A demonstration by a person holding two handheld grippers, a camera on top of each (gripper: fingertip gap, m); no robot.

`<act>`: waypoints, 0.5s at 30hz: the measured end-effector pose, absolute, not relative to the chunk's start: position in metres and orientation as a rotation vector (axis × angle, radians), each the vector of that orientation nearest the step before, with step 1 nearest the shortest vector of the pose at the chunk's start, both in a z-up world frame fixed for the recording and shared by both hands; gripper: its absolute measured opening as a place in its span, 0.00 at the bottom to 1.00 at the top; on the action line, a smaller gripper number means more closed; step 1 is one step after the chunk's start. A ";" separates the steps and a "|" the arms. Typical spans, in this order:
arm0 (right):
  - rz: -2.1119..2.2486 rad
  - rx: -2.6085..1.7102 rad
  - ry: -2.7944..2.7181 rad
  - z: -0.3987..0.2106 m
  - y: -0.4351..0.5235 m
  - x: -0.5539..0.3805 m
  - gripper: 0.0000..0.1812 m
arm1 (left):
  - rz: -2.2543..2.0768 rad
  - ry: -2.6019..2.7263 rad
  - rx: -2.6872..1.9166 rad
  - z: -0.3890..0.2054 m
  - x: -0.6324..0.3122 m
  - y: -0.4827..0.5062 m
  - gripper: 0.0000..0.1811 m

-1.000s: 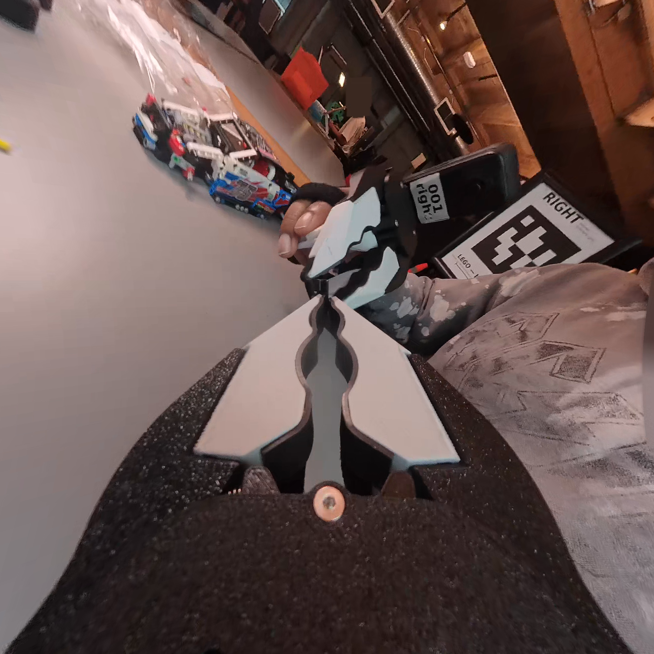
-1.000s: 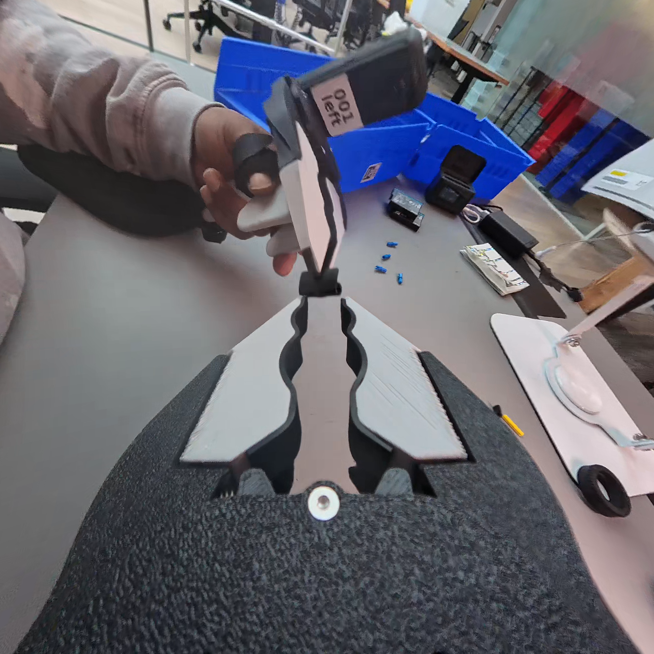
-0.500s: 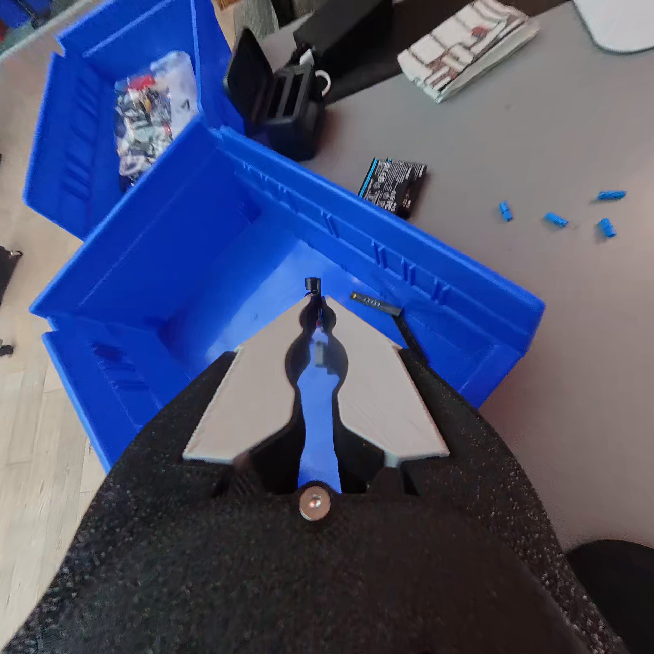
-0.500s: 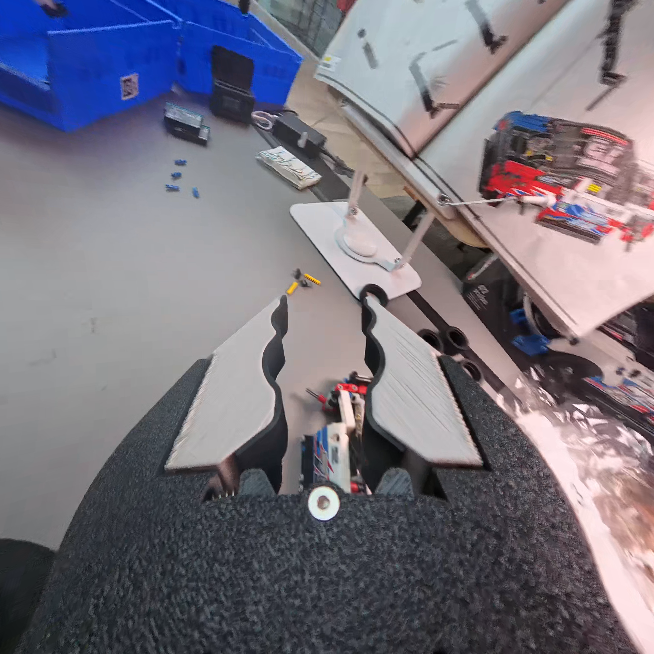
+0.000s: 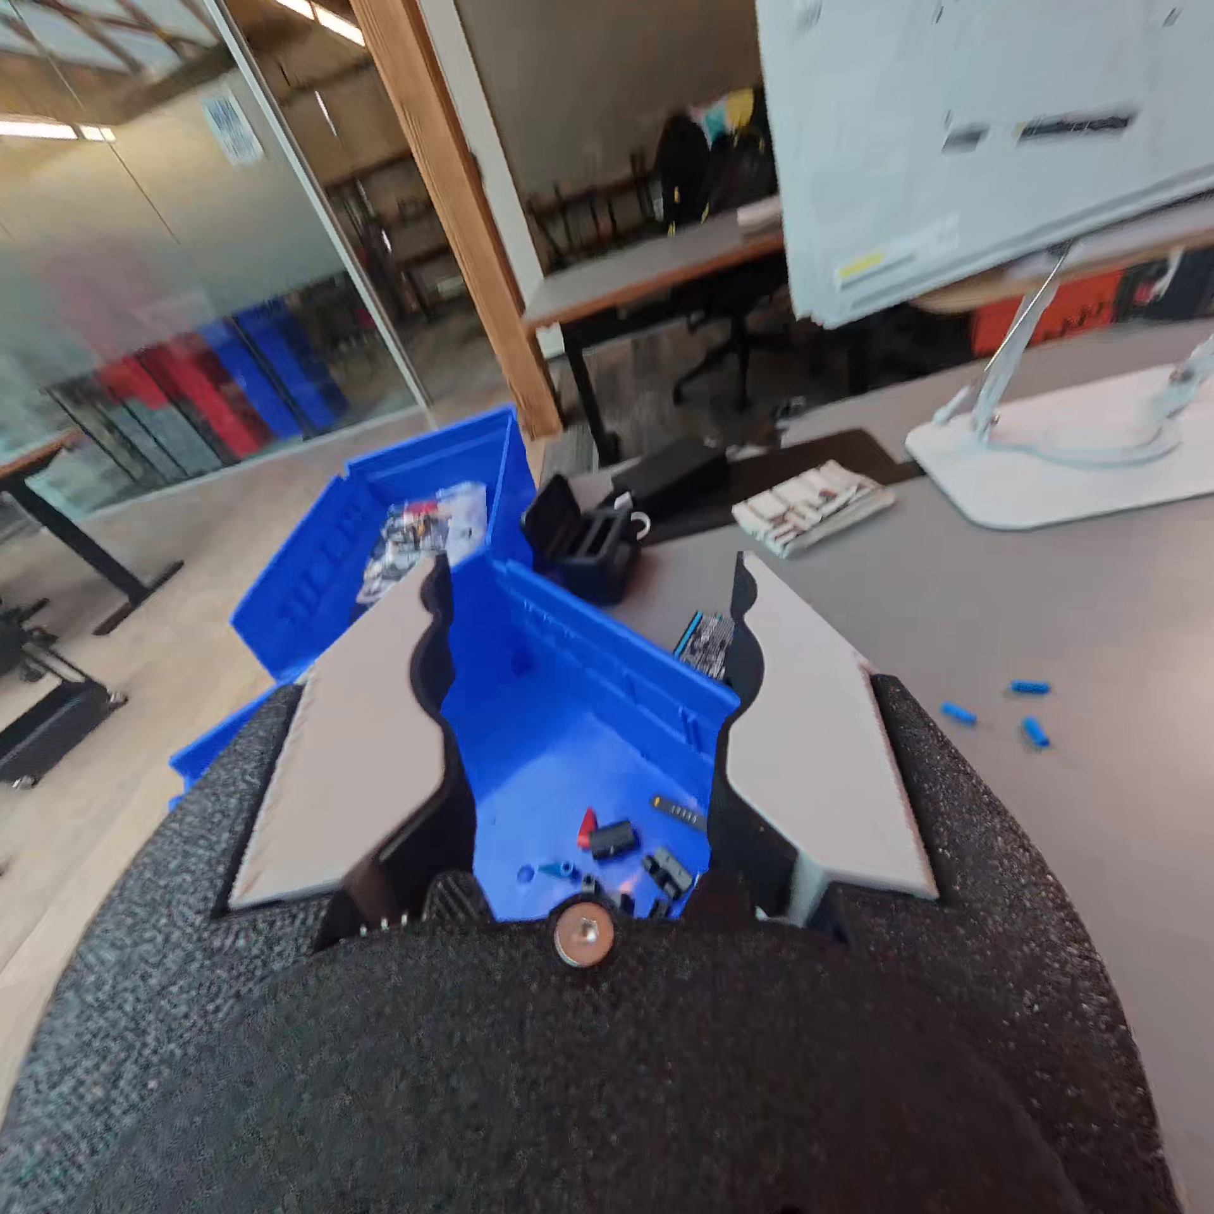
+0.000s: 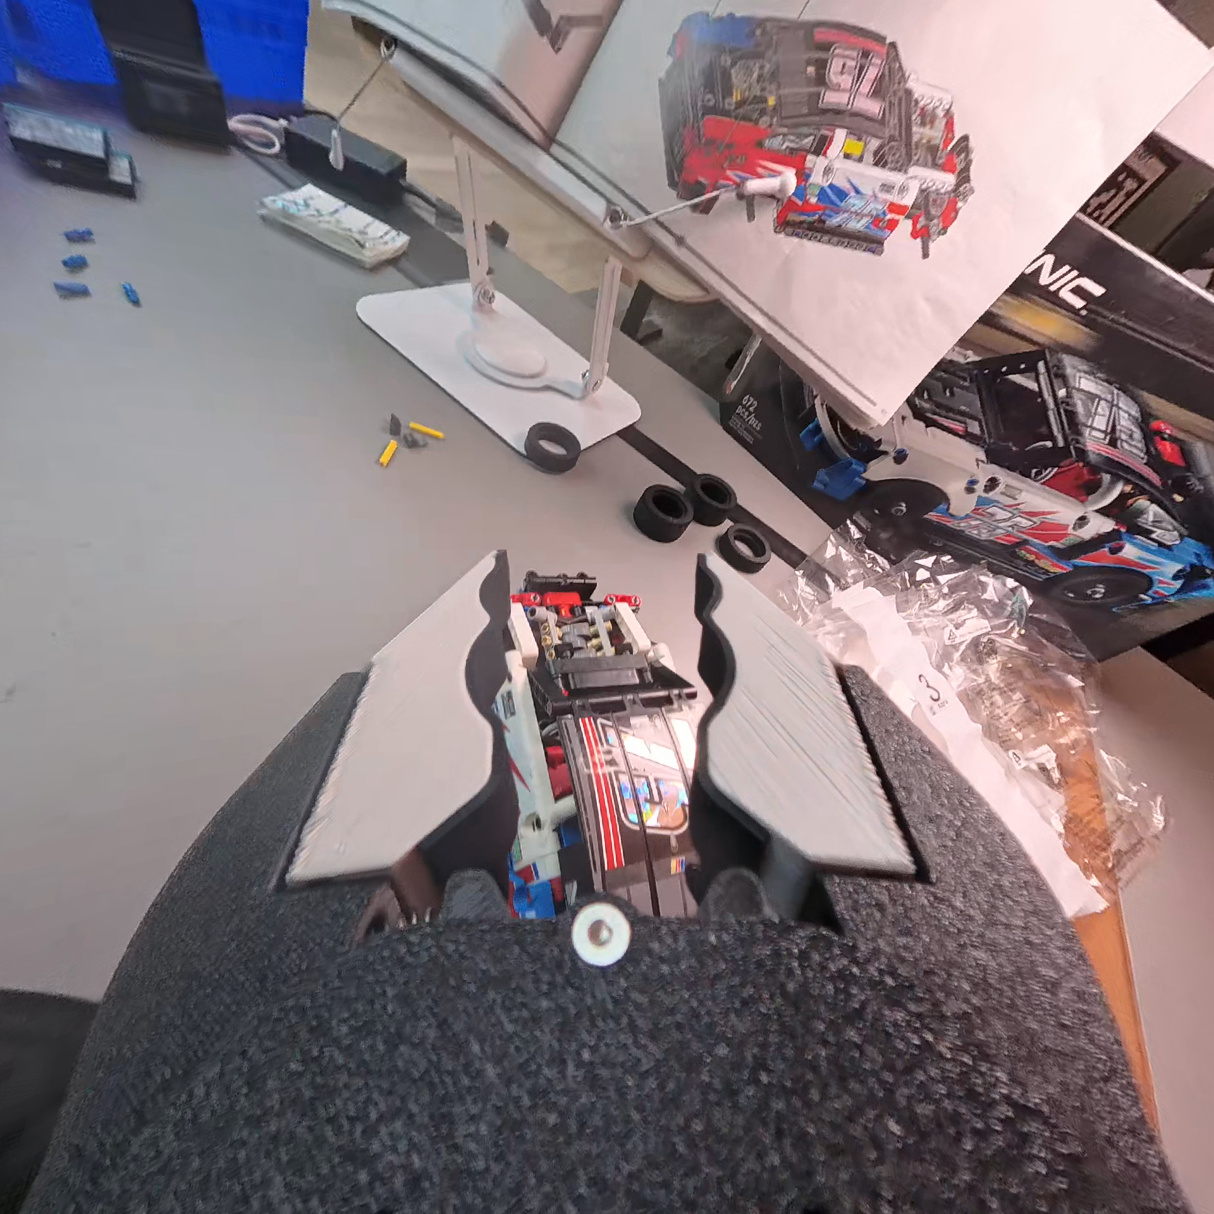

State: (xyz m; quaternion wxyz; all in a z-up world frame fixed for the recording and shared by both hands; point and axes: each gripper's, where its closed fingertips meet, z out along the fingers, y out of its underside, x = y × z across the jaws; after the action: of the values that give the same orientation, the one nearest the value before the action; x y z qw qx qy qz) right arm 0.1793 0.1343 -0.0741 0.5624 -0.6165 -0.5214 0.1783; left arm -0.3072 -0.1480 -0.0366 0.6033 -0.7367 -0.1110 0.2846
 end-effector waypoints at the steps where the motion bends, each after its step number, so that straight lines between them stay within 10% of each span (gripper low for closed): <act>1: 0.423 -1.434 -1.197 -0.069 0.137 0.176 0.33 | 0.652 -0.236 -1.633 -0.023 -0.300 -0.145 0.50; 8: 0.534 -1.344 -0.974 -0.039 0.146 0.155 0.41 | 0.370 -0.083 -1.379 0.013 -0.224 -0.117 0.56; 15: 0.682 -1.255 -1.008 -0.029 0.125 0.114 0.14 | 0.024 0.076 -1.362 0.018 -0.157 -0.068 0.12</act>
State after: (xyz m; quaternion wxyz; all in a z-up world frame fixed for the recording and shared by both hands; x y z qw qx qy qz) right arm 0.1144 0.1247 -0.0292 0.6417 -0.5504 -0.4424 0.2993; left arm -0.1572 -0.0678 0.0179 0.7762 -0.6295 0.0350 0.0110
